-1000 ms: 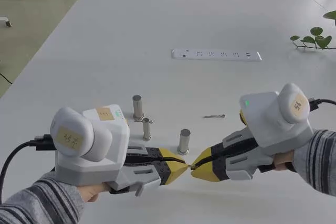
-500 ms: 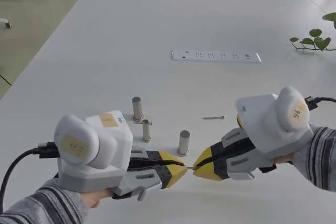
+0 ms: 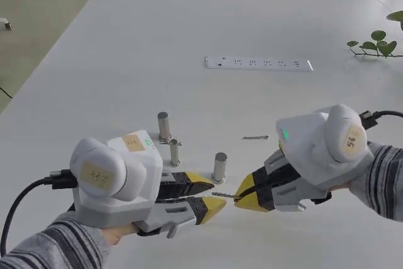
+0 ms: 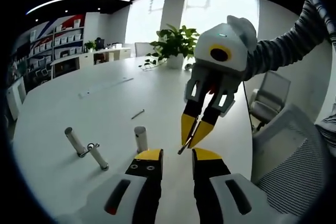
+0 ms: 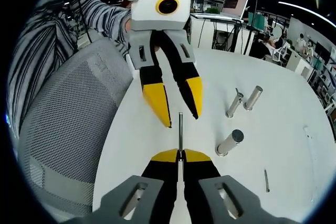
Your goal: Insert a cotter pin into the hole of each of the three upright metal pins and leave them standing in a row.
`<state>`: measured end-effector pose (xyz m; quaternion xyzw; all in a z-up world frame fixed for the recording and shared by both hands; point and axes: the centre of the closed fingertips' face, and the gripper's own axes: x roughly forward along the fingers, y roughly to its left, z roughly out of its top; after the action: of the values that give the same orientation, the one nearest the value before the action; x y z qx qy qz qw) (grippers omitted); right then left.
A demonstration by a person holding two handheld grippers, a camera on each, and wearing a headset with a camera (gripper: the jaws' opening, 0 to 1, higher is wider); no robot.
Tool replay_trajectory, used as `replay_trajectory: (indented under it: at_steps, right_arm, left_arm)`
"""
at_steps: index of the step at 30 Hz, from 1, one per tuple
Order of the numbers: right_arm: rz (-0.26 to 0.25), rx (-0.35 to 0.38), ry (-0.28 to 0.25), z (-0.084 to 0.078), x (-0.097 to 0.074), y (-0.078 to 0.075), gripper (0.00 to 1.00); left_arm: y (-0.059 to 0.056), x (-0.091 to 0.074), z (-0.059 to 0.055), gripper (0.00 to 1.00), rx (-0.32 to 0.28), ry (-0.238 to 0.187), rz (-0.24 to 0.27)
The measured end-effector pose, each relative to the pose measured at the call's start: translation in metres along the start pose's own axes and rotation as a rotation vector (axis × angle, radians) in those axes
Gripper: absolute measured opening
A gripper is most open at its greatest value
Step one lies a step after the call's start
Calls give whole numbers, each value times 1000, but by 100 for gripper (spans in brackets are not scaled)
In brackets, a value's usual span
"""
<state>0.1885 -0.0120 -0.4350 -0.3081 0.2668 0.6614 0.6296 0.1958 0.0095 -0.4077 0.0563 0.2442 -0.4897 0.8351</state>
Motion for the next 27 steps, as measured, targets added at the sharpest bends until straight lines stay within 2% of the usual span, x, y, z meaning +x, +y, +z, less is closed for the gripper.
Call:
replay_trajectory:
  at_steps: [5,7,15,20,27]
  right_arm:
    - [-35,-4,43,-9,-2,-11,0]
    - [-51,-5,58,-13,-4,-16,0]
    - [-92,-3,99,-24,-9,-33,0]
    - [-115,-2,120,-30,-11,-43,0]
    - [-145,-14,143,-36,-14,-56,0]
  left_arm:
    - [9,2,4,25,-4,-42,56]
    - [13,4,3,26,1,-41,86]
    - [23,13,2,29,-11,-50,154]
    - [38,16,-4,27,-63,-48,236]
    - [44,24,-14,27,-92,-47,272]
